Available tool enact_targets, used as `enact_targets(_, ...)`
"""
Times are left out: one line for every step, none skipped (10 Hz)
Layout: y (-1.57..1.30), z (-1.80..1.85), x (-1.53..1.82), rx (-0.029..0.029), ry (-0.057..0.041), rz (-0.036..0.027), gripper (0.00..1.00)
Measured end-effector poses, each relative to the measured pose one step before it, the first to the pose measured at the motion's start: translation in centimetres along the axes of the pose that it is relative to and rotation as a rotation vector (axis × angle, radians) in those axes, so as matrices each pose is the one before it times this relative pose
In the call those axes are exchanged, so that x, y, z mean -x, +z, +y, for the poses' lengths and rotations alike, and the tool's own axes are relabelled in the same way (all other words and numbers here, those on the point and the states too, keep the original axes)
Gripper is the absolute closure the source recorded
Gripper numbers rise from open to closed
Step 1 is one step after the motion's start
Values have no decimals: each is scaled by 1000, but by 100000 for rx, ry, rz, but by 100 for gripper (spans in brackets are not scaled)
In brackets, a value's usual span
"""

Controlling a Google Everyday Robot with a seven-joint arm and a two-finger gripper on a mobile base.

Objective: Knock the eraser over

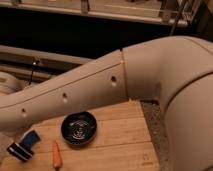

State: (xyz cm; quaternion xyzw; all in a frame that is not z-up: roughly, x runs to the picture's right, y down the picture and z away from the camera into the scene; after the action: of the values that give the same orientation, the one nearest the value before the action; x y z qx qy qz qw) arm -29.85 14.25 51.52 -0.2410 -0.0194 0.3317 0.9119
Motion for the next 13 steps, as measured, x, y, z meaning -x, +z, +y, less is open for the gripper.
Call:
enact_targets(-550,1997,892,-1104,-3830,480,35)
enact_targets(-449,1660,754,-154,-3305,577,35)
enact_targets(-417,2392,1005,995,-4899,1265,35)
enact_targets(-25,1438,589,1602,-3019,1090,35)
enact_targets(456,1938,574,4102,-4196,2308,35)
enact_targets(991,2033,330,6161,-4424,3462,35)
enact_targets(1012,1306,199,5020,-3088,2742,36)
enact_targets(1021,1241,273,5081,-3391,2327,42)
enact_targets(1066,1013,340,4408,-2962,2102,52)
enact_targets(952,643,422,2813,-2105,1393,62)
enact_targets(912,408,583,2091,-1563,959,72)
enact_targets(843,197,591,1348,-1151,684,82)
enact_targets(976,-69,687,1021,-766,712,93)
